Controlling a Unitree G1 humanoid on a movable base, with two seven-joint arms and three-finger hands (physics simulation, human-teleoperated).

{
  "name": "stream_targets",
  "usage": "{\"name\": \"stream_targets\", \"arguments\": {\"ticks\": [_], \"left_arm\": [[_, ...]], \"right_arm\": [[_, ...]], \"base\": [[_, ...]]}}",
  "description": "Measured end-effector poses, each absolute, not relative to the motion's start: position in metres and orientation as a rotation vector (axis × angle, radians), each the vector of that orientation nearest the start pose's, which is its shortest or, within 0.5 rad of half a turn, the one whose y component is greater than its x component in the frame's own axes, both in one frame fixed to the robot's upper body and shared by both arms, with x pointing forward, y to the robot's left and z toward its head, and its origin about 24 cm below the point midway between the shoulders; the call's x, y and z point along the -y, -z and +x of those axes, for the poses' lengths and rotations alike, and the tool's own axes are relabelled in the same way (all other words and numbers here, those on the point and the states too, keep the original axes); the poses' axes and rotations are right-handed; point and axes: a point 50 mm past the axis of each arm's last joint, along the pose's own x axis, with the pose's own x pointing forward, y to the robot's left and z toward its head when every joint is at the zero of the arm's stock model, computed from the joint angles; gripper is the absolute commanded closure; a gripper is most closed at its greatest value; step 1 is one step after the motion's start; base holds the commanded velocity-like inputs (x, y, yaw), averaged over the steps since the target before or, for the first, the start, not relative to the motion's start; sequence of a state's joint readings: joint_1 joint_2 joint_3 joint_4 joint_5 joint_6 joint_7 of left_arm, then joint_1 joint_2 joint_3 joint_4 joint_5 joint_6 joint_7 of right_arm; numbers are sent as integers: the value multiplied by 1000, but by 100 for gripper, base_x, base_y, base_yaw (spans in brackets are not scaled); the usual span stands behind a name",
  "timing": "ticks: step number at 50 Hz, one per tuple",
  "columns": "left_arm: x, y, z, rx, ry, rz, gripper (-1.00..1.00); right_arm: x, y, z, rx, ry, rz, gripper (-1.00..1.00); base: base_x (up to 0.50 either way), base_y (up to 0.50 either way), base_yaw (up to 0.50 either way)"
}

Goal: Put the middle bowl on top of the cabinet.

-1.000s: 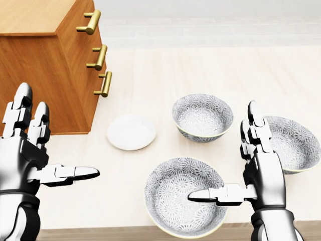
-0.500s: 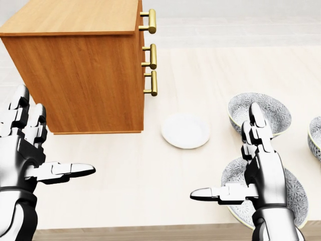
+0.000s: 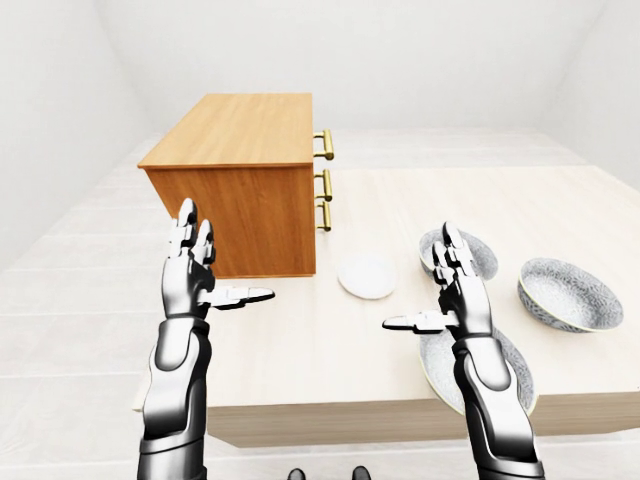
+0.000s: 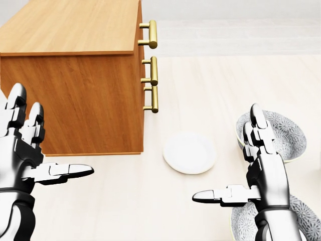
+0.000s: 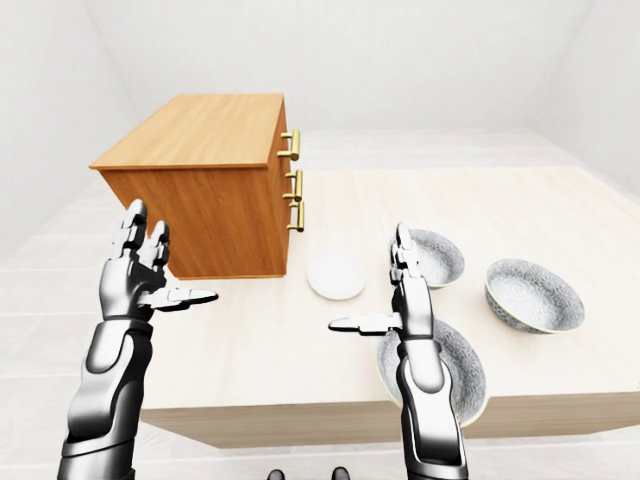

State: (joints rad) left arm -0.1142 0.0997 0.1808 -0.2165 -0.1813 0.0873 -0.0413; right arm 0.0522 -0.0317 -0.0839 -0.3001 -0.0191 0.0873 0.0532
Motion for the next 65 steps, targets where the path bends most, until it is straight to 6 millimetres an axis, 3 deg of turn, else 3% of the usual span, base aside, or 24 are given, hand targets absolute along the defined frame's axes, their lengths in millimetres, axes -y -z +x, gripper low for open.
{"name": "stream_targets", "arguments": {"ticks": [9, 48, 65], "left_arm": [[-197, -119, 265, 270, -66, -75, -100], [-200, -117, 256, 270, -54, -78, -100], [-201, -117, 254, 270, -62, -50, -100]], "right_arm": [[173, -93, 238, 167, 39, -75, -100], [176, -87, 237, 142, 53, -76, -100], [203, -118, 238, 250, 169, -289, -100]], "base": [[37, 0, 0], [0, 0, 0], [0, 0, 0]]}}
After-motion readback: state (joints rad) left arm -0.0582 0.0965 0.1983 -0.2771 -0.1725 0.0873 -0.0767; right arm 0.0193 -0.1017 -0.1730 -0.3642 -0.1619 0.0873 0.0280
